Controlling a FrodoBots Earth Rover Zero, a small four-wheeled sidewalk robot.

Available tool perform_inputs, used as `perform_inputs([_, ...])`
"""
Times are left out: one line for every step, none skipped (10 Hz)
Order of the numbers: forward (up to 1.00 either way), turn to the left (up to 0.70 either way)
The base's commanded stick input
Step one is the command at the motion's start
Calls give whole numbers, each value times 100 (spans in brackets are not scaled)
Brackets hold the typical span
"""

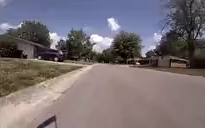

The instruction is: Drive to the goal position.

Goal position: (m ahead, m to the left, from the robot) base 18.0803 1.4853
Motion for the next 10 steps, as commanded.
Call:
perform_inputs([100,0])
perform_inputs([100,3])
perform_inputs([100,3])
perform_inputs([100,4])
perform_inputs([100,7])
perform_inputs([100,11])
perform_inputs([100,7])
perform_inputs([100,1])
perform_inputs([100,0])
perform_inputs([100,0])
